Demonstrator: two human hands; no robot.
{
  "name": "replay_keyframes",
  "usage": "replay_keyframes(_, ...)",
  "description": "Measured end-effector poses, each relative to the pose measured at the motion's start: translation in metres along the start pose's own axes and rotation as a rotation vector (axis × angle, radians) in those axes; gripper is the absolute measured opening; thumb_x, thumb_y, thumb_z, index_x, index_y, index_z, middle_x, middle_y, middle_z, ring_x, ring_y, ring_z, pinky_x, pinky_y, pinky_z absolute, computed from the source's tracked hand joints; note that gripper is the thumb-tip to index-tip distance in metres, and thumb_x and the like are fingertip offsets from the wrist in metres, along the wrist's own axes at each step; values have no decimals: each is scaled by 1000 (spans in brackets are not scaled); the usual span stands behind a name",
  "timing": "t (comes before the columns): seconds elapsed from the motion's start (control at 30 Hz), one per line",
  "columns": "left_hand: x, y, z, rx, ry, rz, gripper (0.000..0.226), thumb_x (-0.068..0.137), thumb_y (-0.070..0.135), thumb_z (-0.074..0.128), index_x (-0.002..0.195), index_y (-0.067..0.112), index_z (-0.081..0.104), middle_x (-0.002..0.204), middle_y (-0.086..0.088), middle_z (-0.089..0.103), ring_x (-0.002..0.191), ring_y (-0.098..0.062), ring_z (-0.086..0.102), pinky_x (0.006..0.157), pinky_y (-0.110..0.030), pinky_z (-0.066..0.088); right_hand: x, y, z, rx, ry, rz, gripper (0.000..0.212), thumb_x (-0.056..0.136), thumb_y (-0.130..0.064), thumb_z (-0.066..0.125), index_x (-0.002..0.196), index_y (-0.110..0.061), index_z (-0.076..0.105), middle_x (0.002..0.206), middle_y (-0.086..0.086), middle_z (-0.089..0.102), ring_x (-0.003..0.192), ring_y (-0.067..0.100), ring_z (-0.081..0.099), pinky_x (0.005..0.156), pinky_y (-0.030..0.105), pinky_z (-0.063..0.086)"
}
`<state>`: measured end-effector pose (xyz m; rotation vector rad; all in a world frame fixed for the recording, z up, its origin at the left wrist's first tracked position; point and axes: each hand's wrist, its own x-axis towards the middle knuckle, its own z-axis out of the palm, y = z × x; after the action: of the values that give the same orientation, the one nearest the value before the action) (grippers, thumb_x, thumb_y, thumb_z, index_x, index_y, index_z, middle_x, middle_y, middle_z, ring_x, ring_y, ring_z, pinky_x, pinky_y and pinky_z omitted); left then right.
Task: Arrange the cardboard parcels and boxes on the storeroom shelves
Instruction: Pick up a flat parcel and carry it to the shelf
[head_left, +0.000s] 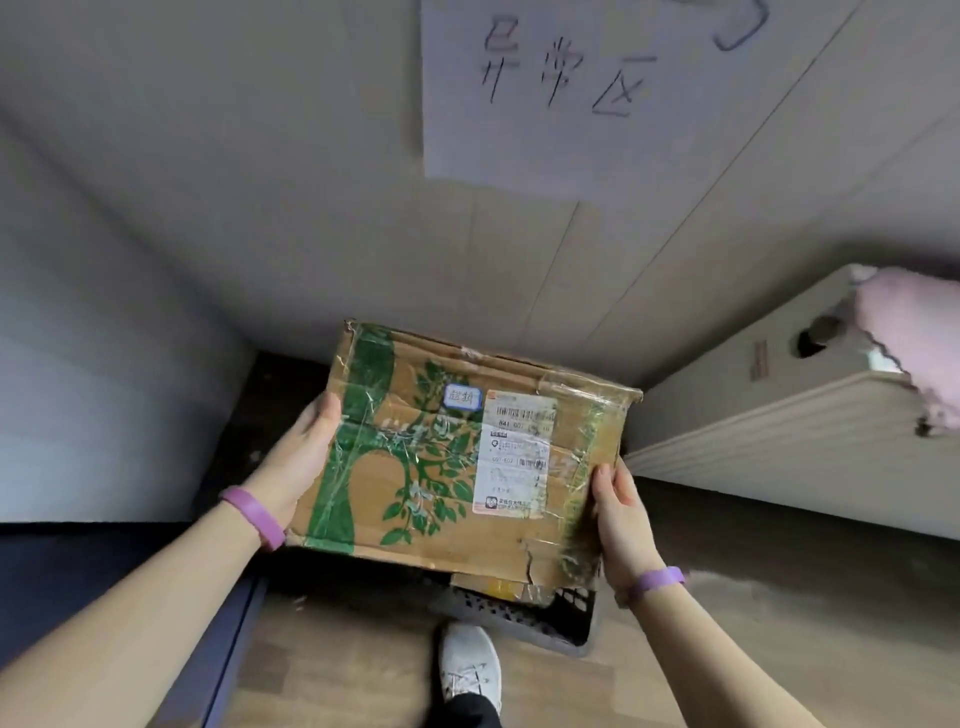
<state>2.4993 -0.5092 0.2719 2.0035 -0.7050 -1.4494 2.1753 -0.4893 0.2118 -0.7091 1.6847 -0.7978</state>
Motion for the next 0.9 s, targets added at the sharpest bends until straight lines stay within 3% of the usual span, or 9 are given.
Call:
replay_keyframes(0.07,38,-30,19,22,17,-21,51,100,54,47,147,35,39,149,4,47,136,-19,43,117,-42,30,33,37,4,-12,28,72,43,103,-43,47,143,-29,50,138,-7,60,129,17,54,115,44,38)
replay_keyframes(0.17,78,-69,41,93,29,-46,32,104,40,48,132,26,51,133,4,54,129,-17,44,102,-34,33,69,82,11,-7,53,159,48,102,-42,50,148,-27,45,142,-8,54,131,14,50,118,41,34)
replay_keyframes(0.33,125,-112,66,187,18,-57,22,106,29,46,126,29,55,125,7,58,121,-15,51,100,-33,37,104,137,22,74,58,255,47,102,-35,51,148,-25,44,135,-10,55,127,13,51,117,39,35)
replay_keyframes(0.43,152,-133,81,276,53,-31,15,107,26,45,118,27,54,113,4,60,97,-12,56,79,-27,40,125,168,30,60,62,276,43,102,-35,53,143,-27,49,133,-6,59,124,17,55,114,42,38)
replay_keyframes(0.53,174,-149,88,393,137,-21,20,106,22,47,118,15,61,109,-7,63,98,-27,57,79,-33,39,143,191,41,12,25,293,36,99,-34,56,135,-29,56,128,-5,65,120,18,60,113,45,40)
replay_keyframes(0.67,192,-160,79,454,331,-26,24,104,18,51,118,7,66,112,-21,66,106,-42,59,84,-41,43,152,201,52,59,-119,343,34,101,-3,42,117,-19,67,112,5,73,105,20,66,100,37,49)
replay_keyframes(0.77,199,-160,68,470,417,-28,23,103,14,52,118,4,66,114,-25,65,107,-45,58,81,-39,39,153,216,49,-319,-305,256,48,90,14,42,117,-19,64,116,6,71,111,22,65,96,33,51)
replay_keyframes(0.83,201,-162,67,468,450,-13,23,103,14,53,119,5,67,115,-27,65,106,-45,58,82,-39,39,155,229,46,-780,-475,206,49,88,2,56,130,-22,56,128,3,64,118,21,60,97,30,49)
replay_keyframes(0.9,201,-165,70,454,470,1,25,103,15,52,120,6,67,116,-26,65,107,-45,58,82,-40,39,159,234,45,-1126,-594,176,68,83,-19,71,144,-25,42,145,2,48,133,23,44,111,37,38)
